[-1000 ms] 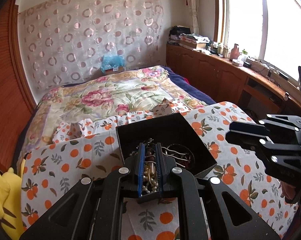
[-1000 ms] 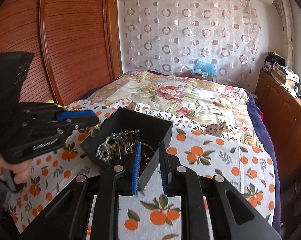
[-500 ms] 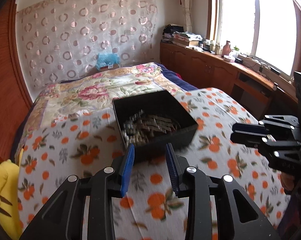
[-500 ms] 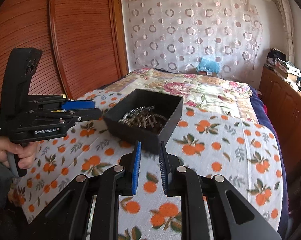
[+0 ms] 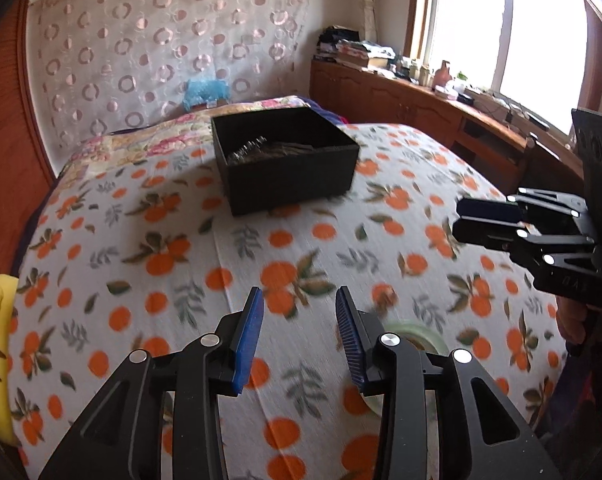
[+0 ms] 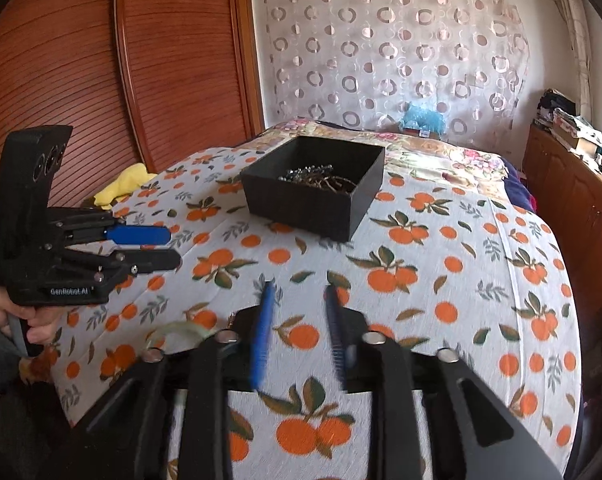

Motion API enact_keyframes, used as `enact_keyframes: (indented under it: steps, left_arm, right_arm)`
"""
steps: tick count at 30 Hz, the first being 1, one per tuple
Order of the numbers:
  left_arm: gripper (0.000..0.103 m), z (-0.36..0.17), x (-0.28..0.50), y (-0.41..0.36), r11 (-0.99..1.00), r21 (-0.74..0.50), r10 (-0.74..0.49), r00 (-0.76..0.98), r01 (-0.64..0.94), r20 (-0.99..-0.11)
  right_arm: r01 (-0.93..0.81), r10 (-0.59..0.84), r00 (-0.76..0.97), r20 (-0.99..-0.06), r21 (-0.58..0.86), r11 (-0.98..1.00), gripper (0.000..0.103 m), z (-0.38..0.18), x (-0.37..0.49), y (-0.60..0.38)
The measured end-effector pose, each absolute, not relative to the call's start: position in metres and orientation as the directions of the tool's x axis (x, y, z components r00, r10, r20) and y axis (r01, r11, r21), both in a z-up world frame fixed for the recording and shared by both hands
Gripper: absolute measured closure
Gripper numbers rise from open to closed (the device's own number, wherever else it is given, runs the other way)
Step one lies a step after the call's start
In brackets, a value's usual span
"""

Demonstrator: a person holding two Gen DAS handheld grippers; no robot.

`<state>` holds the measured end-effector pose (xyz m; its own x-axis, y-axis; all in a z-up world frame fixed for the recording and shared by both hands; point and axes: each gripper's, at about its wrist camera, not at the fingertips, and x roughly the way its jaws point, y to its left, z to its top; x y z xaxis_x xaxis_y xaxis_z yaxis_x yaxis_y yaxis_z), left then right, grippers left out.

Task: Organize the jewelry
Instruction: 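Close the left gripper on the jade bangle while the right gripper approaches the small brooch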

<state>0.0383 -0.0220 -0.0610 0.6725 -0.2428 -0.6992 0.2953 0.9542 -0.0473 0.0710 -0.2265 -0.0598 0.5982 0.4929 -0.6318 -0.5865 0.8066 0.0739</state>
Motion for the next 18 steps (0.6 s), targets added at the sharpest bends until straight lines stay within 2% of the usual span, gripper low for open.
enact_keyframes:
  steps: [13,18]
  left_arm:
    - [0.068,-0.078,0.027,-0.045,0.933,-0.055,-0.279,0.617,0.356,-0.736]
    - [0.078,-0.083,0.026,-0.052,0.927,-0.049,-0.28,0.6,0.371,-0.75]
  right_arm:
    - [-0.569,0.475,0.588,-0.655,0.083,0.818,0.069,-0.071,0.066,-0.23]
    - [-0.57,0.476,0.584,-0.657,0.086,0.817,0.069,-0.073,0.067,-0.23]
